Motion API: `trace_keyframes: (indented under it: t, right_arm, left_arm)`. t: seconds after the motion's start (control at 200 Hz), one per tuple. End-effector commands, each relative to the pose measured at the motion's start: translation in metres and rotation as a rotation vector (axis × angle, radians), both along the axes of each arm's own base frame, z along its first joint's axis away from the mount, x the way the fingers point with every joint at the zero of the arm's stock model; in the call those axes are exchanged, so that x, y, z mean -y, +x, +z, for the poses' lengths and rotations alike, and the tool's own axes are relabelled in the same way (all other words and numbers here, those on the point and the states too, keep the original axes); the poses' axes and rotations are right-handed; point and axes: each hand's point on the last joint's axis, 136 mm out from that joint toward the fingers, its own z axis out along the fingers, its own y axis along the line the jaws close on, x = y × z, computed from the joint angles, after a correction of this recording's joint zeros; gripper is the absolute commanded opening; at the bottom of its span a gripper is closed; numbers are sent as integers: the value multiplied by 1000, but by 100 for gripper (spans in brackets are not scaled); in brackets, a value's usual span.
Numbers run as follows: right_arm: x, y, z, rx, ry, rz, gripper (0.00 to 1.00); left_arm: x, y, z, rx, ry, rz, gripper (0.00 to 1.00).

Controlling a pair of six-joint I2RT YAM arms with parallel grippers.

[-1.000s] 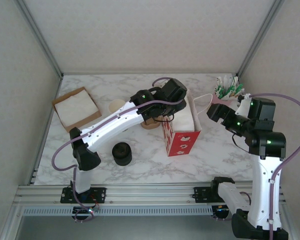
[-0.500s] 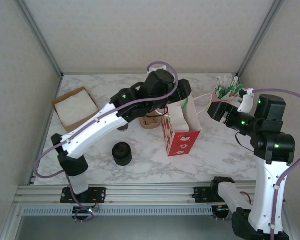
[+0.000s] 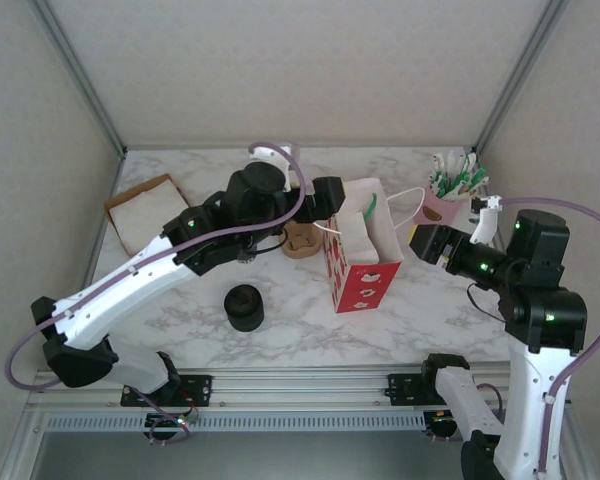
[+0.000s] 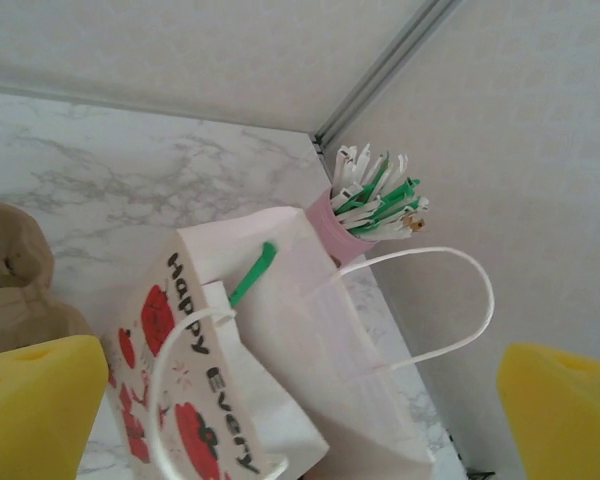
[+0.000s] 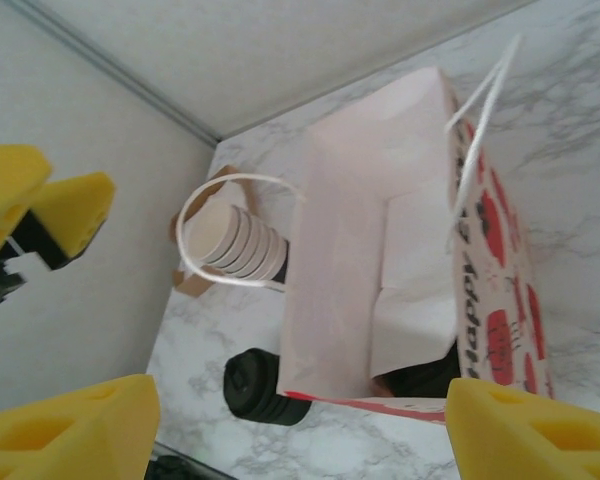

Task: Pack the takeout coffee

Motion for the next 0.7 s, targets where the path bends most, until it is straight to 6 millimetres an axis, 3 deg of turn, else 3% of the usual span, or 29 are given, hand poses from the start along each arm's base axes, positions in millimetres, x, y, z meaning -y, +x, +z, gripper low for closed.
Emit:
trace_keyframes:
  t: [0.0, 0.145, 0.24, 0.34, 0.526, 0.696]
  right_arm:
    - [-9, -2, 12, 66, 29, 60, 76]
    - [-3, 3, 8, 42, 6, 23, 79]
    - [11, 8, 3, 32, -44, -63, 84]
    - [28, 17, 1, 29, -79, -176, 99]
    - [54, 22, 5, 102, -146, -326, 99]
    - [72, 33, 0, 107, -203, -414, 99]
  left_arm:
    - [-10, 4, 9, 66, -34, -29, 100]
    - [-21, 7, 0, 44, -32, -53, 100]
    - [-42, 12, -3, 41, -23, -12, 100]
    - [-73, 18, 1, 58, -27, 54, 100]
    - [-140, 18, 12, 158, 40, 289, 100]
    - [-196, 18, 4, 218, 98, 494, 100]
